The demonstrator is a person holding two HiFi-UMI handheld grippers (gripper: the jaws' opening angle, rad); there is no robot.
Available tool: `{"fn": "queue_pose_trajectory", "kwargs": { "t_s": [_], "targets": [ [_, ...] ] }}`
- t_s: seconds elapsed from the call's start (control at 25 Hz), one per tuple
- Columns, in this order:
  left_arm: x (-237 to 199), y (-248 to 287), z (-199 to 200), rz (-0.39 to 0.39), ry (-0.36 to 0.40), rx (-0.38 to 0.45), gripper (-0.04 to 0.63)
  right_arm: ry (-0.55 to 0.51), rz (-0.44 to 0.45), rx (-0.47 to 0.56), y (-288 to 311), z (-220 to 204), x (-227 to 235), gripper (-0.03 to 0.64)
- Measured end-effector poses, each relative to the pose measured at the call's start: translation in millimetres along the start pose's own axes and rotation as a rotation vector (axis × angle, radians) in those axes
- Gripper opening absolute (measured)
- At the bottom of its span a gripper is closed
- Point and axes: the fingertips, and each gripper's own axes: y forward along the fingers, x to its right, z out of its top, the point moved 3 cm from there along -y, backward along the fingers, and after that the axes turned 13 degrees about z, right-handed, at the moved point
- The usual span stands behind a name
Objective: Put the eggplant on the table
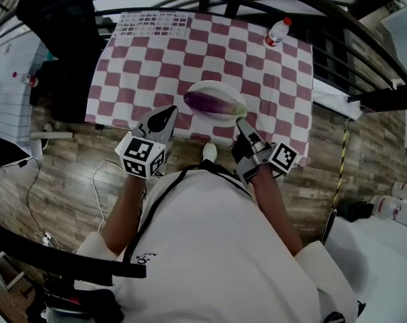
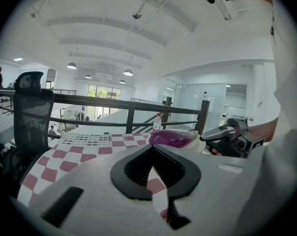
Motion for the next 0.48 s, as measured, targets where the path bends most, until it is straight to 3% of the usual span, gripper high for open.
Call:
{"fn": "queue_pose_trajectory", "kwargs": {
  "t_s": [0.48],
  "targets": [
    [25.1,40.0,11.1,0.06,-0.011,0.003,0.002,0.018,0.007,-0.071,2.9,53.0,19.1,0.026]
  ]
}}
